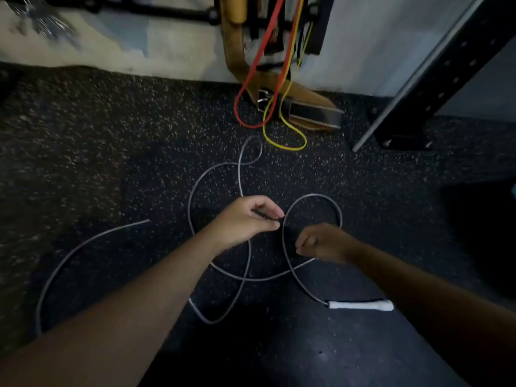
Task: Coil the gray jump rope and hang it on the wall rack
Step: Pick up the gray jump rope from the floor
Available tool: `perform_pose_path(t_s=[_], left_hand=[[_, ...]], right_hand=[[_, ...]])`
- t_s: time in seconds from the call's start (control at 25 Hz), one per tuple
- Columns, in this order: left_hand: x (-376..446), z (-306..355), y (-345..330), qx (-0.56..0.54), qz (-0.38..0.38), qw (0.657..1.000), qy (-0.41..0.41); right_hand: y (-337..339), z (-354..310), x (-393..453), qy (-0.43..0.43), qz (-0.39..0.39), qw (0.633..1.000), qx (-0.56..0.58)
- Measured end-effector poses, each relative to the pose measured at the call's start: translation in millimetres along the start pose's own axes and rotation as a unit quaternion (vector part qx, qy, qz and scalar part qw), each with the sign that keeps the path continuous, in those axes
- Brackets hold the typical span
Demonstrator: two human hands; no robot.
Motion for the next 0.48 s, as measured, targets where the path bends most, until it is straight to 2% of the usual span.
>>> perform_pose_path(t_s=[0.12, 0.28, 0.36, 0.44, 0.48], left_hand=[[15, -26, -16, -0.002, 0.000, 1.000, 0.003], [21, -36, -25, 0.027, -0.002, 1.000, -0.011], [17, -33, -19, 0.055, 0.014, 0.998, -0.023], [15, -28, -11, 0.087, 0.053, 0.993, -0.051], [14, -23, -7, 0.084, 0.073, 0.991, -0.070]], right_hand=[[-37, 16, 20, 0.017, -0.047, 0.984, -0.170], [-49, 8, 24, 0.036, -0.057, 0.968, -0.240], [-38, -8, 22, 0.018, -0.058, 0.982, -0.178], [-13, -32, 22, -0.042, -0.047, 0.997, 0.035], [6, -50, 19, -0.053, -0.035, 0.987, 0.148]])
Point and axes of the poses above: each hand's wrist, its own x-axis towards the middle knuckle, its own y-axis out of the back of the hand, z = x × y, the point moved 2 cm from there along x, towards the middle knuckle, and after that the axes turned 7 degrees about z, right-handed, at the moved point
